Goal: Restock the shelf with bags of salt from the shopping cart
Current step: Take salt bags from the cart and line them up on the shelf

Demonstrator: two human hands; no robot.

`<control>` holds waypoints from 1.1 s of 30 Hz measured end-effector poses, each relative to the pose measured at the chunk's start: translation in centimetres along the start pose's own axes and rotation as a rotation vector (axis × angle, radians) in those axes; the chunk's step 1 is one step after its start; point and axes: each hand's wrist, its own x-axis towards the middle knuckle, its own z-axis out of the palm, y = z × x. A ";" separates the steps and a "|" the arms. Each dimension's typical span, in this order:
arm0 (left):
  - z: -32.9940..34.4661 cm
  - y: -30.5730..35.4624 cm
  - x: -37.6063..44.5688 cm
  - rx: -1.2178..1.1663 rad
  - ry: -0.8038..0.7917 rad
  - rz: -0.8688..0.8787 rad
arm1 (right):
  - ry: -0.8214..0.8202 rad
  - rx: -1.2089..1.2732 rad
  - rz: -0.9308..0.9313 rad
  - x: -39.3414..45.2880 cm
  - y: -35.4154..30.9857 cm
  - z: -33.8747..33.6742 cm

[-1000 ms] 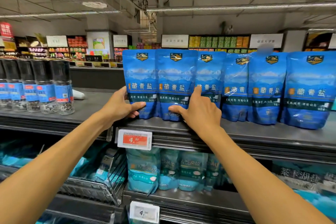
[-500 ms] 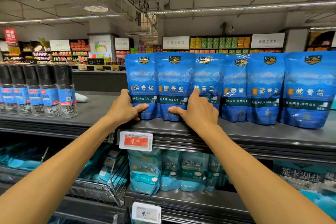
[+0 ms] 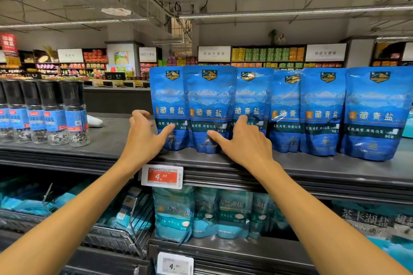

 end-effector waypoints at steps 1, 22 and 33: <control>0.0 0.1 -0.2 -0.003 0.022 0.010 | 0.002 0.011 -0.001 0.0 0.0 -0.1; 9.4 11.8 -18.5 -0.916 -0.346 0.126 | 0.141 0.842 0.016 -18.0 15.3 -7.8; 25.8 22.0 -39.6 -0.955 -1.148 0.057 | 0.358 0.568 0.666 -41.7 31.6 -14.6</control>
